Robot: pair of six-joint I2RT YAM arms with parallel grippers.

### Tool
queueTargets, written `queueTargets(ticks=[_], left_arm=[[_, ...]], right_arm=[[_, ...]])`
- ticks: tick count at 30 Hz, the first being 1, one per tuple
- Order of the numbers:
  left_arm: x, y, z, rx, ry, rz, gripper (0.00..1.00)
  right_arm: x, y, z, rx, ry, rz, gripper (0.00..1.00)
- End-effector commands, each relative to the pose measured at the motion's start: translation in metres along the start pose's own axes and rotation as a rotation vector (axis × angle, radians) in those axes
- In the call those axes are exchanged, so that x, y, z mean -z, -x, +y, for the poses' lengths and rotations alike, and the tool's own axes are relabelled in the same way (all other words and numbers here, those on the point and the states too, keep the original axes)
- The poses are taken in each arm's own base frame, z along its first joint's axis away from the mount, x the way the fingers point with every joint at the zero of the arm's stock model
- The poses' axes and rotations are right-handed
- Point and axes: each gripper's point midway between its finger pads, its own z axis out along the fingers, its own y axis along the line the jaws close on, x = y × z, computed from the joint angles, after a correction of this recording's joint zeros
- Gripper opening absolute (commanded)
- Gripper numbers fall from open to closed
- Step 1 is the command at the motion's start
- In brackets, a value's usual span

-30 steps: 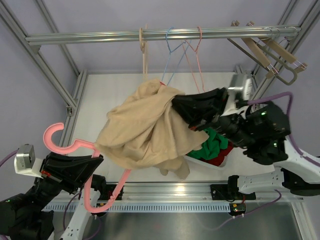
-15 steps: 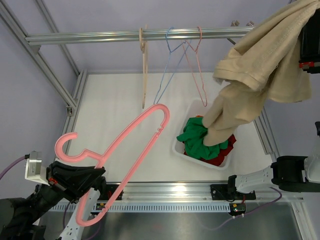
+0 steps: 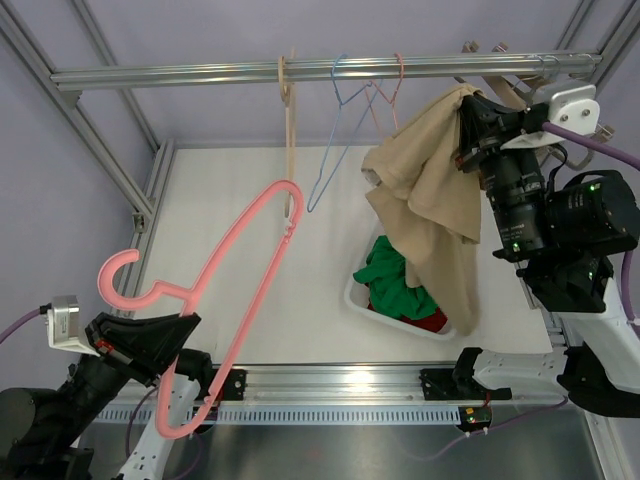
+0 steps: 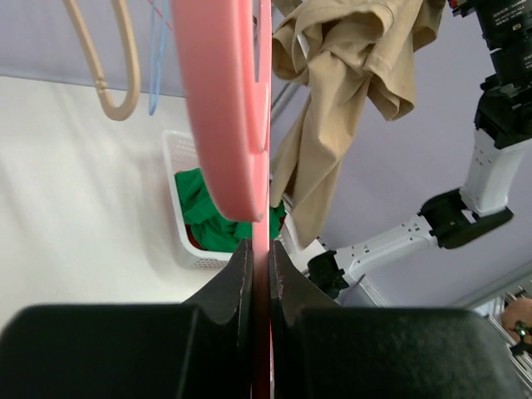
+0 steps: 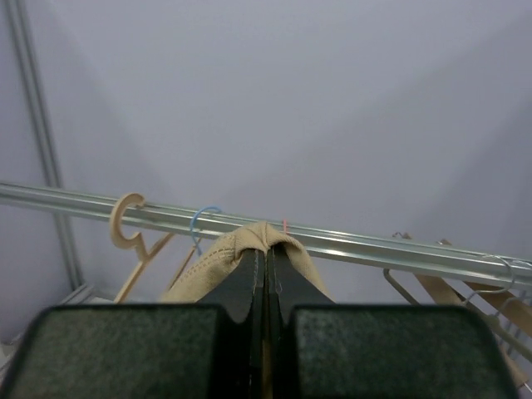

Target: Remove the t-shirt from the hanger

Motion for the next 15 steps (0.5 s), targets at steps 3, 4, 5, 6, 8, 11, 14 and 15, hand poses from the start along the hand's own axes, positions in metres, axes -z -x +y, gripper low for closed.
queueTargets(ticks=[3,4,5,6,8,11,14,15], left_arm=[[0.000,0.018,0.010,-0.056,0.068,-0.095,0.00],[0.000,0.017,0.012,-0.057,0.070,-0.092,0.00],[0.000,0.015,0.013,-0.054,0.073,-0.091,0.00],[-0.002,0.013,0.017,-0.048,0.081,-0.084,0.00],[-0.002,0.010,0.020,-0.046,0.089,-0.086,0.00],[-0.002,0.009,0.024,-0.046,0.100,-0.088,0.00],[-0.001,0.011,0.027,-0.052,0.116,-0.105,0.00],[0.000,0.011,0.028,-0.054,0.123,-0.113,0.00]], right_arm=[[-0.012,0.043,-0.024,-0.046,-0.048,-0.105,0.00],[-0.016,0.044,-0.022,-0.037,-0.046,-0.108,0.00],[-0.018,0.045,-0.022,-0.031,-0.045,-0.110,0.00],[-0.017,0.054,-0.027,-0.036,-0.054,-0.127,0.00],[-0.023,0.052,-0.027,-0.020,-0.060,-0.123,0.00],[-0.028,0.053,-0.029,-0.010,-0.067,-0.131,0.00],[-0.034,0.047,-0.030,0.004,-0.079,-0.113,0.00],[-0.037,0.036,-0.027,0.014,-0.080,-0.098,0.00]])
